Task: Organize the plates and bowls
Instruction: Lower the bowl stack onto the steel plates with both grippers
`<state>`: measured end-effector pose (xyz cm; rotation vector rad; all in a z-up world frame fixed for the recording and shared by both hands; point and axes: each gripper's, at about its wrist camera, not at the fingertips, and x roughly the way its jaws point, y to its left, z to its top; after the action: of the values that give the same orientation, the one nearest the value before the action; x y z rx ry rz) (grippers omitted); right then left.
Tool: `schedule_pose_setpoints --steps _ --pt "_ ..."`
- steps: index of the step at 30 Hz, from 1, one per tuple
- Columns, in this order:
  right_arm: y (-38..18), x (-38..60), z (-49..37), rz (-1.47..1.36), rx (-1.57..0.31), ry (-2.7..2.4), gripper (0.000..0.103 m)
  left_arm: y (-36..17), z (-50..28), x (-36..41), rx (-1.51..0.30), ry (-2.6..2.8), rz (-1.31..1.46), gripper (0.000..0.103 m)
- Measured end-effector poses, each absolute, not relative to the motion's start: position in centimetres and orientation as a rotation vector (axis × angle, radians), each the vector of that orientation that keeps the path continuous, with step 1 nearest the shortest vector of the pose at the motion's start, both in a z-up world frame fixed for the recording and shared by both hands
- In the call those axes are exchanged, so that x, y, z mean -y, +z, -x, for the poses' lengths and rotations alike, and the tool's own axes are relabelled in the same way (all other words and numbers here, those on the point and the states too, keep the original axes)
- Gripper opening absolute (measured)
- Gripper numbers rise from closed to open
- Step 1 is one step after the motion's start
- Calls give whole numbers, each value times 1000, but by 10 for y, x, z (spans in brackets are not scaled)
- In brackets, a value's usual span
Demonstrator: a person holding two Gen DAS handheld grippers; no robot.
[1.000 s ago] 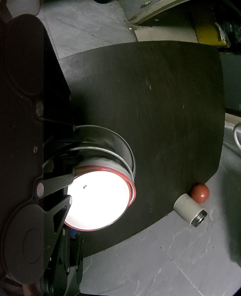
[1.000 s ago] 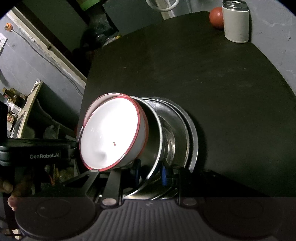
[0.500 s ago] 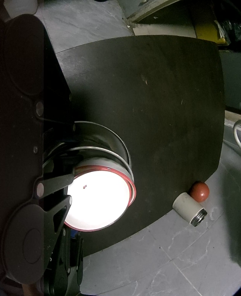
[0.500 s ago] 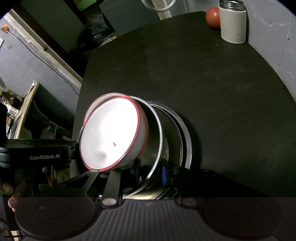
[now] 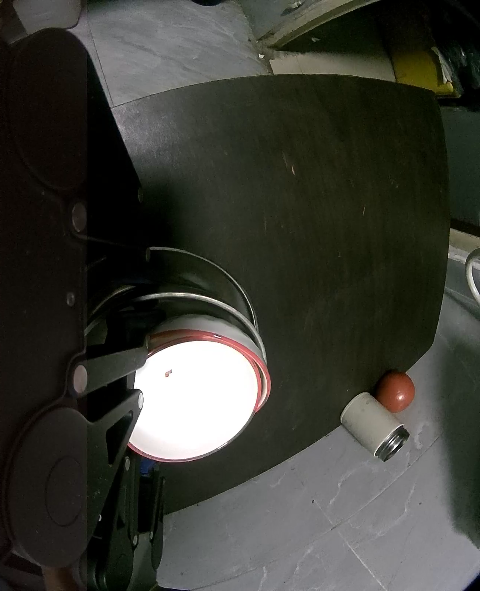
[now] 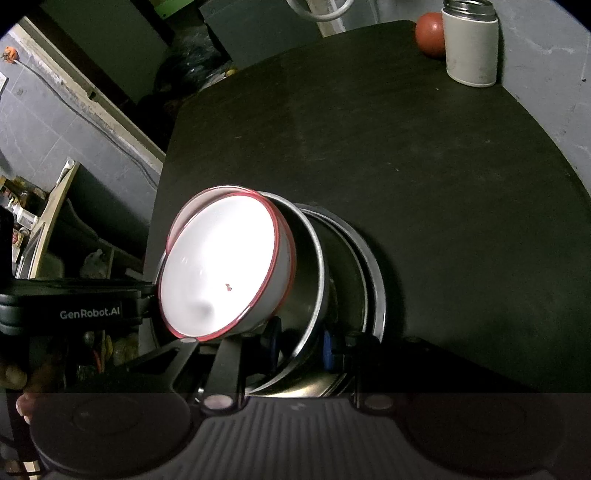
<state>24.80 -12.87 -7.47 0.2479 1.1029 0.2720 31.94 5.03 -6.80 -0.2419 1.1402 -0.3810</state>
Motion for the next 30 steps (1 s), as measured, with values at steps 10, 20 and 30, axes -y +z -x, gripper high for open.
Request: schedule_pose_setpoints --steps 10,20,30 --pt "-76 132 -249 -258 -1103 280 25 -69 -321 -50 -1145 -373 255 12" --pt "-77 133 -247 -263 -1097 276 25 -69 -321 -53 -1149 -359 272 12" --pt "-76 131 -246 -254 -1096 275 25 -68 -321 -54 -1155 -348 278 13"
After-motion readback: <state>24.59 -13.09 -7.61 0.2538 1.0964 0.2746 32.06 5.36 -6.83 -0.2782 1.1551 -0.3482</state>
